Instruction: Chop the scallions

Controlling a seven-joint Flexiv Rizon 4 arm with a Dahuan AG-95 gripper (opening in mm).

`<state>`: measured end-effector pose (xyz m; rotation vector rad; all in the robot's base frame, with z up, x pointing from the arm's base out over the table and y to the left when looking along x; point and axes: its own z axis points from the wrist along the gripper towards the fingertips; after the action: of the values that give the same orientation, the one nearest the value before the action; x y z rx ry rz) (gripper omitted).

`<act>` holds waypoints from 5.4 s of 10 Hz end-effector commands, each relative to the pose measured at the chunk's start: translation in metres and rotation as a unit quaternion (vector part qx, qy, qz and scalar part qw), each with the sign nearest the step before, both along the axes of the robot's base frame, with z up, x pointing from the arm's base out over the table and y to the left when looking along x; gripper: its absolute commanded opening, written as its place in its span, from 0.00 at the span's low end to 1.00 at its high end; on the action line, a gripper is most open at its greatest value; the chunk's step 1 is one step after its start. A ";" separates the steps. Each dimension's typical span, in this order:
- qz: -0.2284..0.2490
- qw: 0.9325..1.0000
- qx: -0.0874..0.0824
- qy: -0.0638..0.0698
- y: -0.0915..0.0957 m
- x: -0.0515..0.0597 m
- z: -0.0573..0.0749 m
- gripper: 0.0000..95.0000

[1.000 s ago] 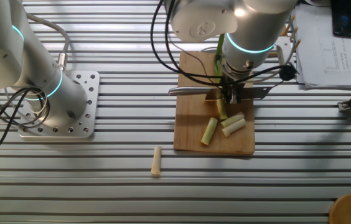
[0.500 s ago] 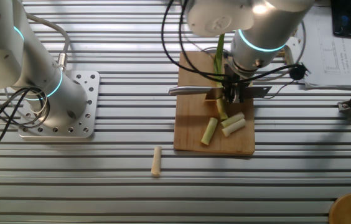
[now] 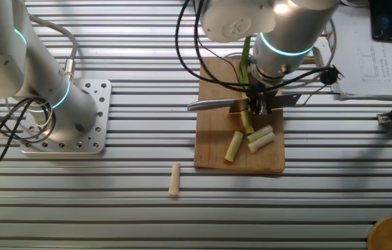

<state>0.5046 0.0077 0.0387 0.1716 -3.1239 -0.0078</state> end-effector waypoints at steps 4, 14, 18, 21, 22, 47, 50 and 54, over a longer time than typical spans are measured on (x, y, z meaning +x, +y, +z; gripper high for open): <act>-0.012 1.000 -0.005 0.001 0.005 0.011 0.004 0.00; -0.021 1.000 -0.001 0.000 0.013 0.025 0.017 0.00; -0.017 1.000 -0.001 -0.006 0.016 0.021 0.033 0.00; -0.003 1.000 0.000 -0.004 0.023 0.016 0.049 0.00; -0.004 1.000 0.000 -0.004 0.025 0.015 0.052 0.00; -0.069 0.998 0.007 0.003 0.104 -0.024 0.022 0.00; -0.070 0.998 0.007 0.005 0.104 -0.024 0.022 0.00; -0.071 0.997 0.005 0.011 0.104 -0.025 0.022 0.00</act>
<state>0.4799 0.1117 0.0607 -0.0480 -3.1046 -0.0281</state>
